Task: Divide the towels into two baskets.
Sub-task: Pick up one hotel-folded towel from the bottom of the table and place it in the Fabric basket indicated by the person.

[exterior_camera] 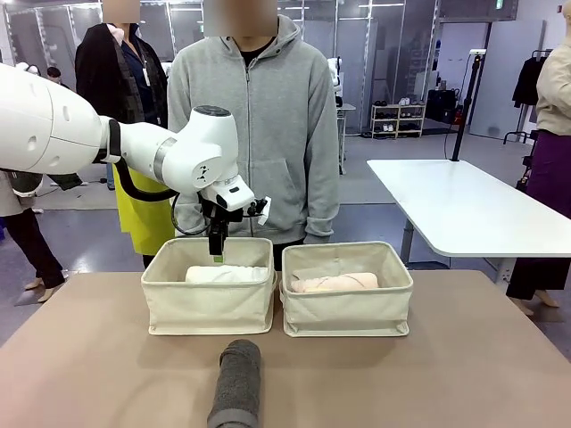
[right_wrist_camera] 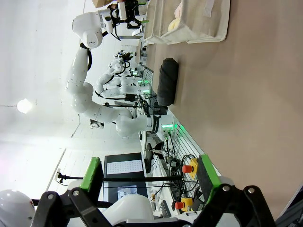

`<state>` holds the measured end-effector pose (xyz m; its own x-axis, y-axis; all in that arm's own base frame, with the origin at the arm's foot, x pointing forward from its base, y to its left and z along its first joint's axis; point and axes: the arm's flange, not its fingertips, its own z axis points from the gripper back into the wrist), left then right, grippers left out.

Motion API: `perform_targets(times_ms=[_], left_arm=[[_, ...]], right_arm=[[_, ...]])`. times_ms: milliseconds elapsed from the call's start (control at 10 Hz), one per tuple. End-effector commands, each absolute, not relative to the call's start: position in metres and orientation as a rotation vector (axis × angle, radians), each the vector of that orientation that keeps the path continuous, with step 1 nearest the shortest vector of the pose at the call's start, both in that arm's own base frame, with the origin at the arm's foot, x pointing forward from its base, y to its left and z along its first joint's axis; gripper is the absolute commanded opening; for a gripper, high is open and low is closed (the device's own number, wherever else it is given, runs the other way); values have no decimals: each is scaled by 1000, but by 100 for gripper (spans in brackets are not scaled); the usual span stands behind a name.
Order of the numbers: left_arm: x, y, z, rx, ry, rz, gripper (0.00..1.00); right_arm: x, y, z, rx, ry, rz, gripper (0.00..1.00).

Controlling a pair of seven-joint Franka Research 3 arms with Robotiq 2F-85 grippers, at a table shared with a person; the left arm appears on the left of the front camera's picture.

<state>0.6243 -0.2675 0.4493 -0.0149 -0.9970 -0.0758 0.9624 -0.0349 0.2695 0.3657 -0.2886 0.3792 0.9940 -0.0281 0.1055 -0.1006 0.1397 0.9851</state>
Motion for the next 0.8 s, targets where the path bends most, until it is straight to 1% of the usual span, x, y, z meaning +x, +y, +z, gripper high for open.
perform_targets(times_ms=[0, 700], left_arm=[[624, -267, 449, 274, -158, -1585, 100], [624, -267, 449, 274, -158, -1585, 100]], right_arm=[[362, -286, 382, 1422, -99, 52, 100], [362, -286, 382, 1422, -99, 52, 100]])
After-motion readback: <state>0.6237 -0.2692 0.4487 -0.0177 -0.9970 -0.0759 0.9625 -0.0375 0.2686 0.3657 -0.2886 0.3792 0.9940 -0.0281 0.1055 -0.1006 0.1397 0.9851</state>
